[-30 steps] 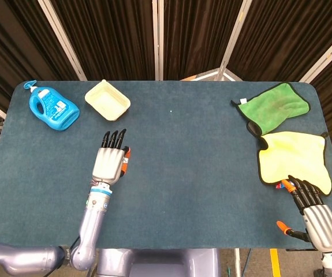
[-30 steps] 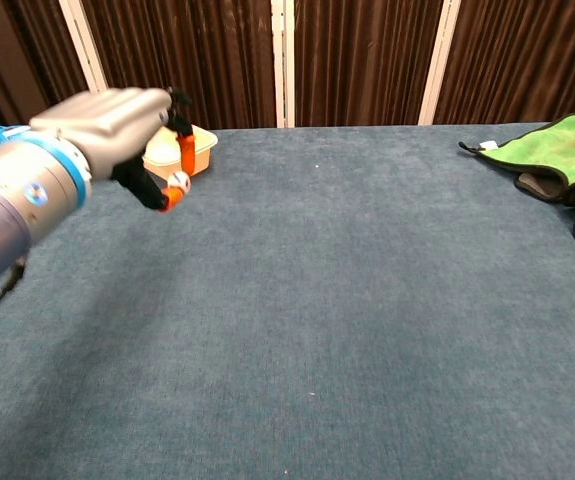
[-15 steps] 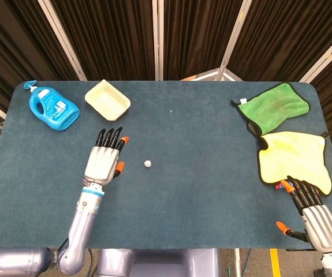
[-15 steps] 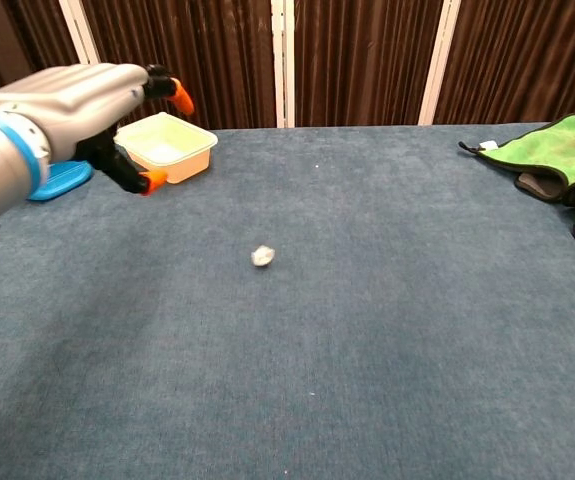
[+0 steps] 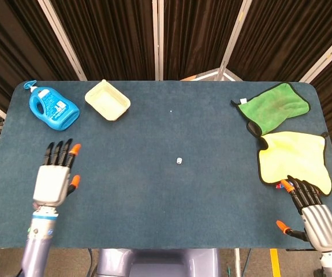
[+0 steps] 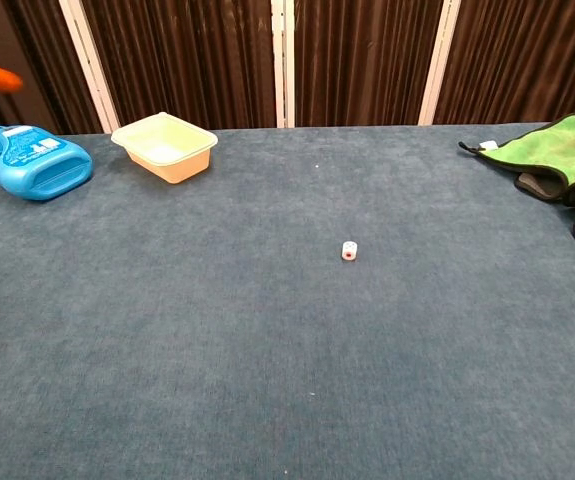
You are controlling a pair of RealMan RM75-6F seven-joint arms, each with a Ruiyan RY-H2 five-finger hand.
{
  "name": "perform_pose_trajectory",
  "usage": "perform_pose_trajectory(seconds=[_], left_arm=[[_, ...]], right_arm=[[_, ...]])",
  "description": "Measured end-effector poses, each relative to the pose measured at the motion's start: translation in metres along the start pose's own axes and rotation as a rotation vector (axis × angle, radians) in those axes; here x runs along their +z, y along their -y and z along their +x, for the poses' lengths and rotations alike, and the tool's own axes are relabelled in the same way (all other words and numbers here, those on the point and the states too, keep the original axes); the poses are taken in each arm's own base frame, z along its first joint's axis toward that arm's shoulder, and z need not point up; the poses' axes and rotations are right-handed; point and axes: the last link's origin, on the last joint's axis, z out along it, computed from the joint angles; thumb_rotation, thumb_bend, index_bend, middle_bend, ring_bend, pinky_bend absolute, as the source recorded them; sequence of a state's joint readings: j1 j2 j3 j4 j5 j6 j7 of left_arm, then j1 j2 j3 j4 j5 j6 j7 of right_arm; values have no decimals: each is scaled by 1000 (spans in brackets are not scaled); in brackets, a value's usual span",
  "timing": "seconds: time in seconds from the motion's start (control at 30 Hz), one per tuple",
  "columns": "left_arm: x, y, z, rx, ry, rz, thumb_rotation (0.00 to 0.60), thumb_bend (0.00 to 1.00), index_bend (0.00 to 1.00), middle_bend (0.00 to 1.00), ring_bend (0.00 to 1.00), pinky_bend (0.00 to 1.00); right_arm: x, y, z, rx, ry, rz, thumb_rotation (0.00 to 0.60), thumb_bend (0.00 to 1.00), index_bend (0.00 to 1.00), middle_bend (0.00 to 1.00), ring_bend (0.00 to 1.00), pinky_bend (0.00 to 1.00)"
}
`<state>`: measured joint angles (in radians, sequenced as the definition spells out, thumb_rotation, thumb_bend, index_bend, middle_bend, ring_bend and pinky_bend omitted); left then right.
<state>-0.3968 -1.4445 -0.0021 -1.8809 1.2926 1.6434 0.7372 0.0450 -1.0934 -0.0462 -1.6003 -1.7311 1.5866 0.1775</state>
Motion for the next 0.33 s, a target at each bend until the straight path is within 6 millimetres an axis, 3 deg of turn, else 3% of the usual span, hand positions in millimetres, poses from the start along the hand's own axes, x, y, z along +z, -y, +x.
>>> perform_pose_trajectory(seconds=[0.33], left_arm=[[-67,70,-3,-45,-16,146,600,334,22,0,0,0]], right_arm=[[2,0,0,-9,-14,-8,600,95,34,0,0,0]])
